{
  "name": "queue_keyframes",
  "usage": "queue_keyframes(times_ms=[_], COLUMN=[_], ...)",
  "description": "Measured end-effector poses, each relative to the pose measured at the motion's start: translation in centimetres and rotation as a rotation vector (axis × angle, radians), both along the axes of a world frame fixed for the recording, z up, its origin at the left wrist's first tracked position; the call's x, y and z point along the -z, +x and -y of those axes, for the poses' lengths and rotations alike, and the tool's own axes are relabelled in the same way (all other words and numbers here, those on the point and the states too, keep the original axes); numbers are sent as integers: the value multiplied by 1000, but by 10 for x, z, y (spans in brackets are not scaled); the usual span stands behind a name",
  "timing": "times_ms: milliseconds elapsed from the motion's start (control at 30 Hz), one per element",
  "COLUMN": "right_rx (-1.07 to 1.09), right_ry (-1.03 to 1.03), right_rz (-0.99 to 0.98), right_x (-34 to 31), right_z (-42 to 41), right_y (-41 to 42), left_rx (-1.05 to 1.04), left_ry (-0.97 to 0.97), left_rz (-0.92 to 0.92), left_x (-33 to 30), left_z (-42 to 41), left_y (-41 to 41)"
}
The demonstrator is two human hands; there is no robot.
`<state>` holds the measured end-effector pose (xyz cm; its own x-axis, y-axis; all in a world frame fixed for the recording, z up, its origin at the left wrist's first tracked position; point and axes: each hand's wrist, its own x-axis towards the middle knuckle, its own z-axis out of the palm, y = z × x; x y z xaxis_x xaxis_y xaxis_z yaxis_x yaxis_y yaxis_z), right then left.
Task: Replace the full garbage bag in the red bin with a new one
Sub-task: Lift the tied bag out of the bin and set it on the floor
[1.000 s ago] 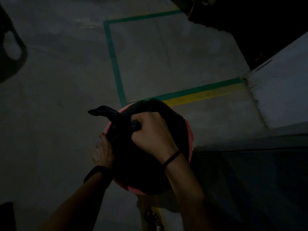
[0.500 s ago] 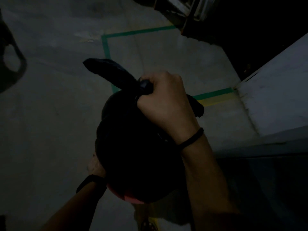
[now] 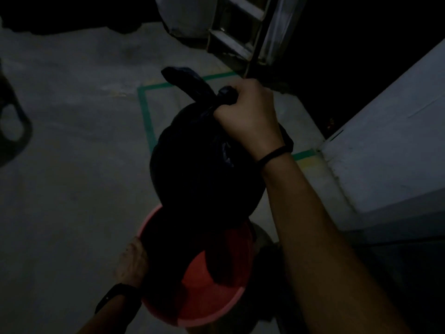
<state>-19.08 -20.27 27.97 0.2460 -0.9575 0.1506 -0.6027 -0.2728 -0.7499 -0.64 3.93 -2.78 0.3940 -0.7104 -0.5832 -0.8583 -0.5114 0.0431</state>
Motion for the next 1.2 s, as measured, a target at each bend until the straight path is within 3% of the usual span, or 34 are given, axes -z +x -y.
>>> queue_keyframes(times_ms=[133,233,400,467,567,933,1100,1200], right_rx=[23,103,240,283,319,404,315,242], right_ry=[19,56,147,226,303,490,674,635], right_rz=[-40,-99,-262,-319,-417,-744,-858,-885], right_x=[-2,-1,22,40,70,181,225,234], right_z=[26,52,99,113,122,82,50,34], right_y=[-8,-22,-53,-67,-90,-156,-170,-174], left_rx=[59,162,233,271,321,396,418,411], left_ry=[-78,-28,-18,-144,-79,-83,-66,-134], left_rz=[10,135,94,74,-22,-103,-78,-75], left_x=[-28,-41,-38,-34,-8,20,17,6], left_z=[17,35,64,73,77,63,64,75], left_y=[-18,-25,-30,-31,-28,-59,-68,-80])
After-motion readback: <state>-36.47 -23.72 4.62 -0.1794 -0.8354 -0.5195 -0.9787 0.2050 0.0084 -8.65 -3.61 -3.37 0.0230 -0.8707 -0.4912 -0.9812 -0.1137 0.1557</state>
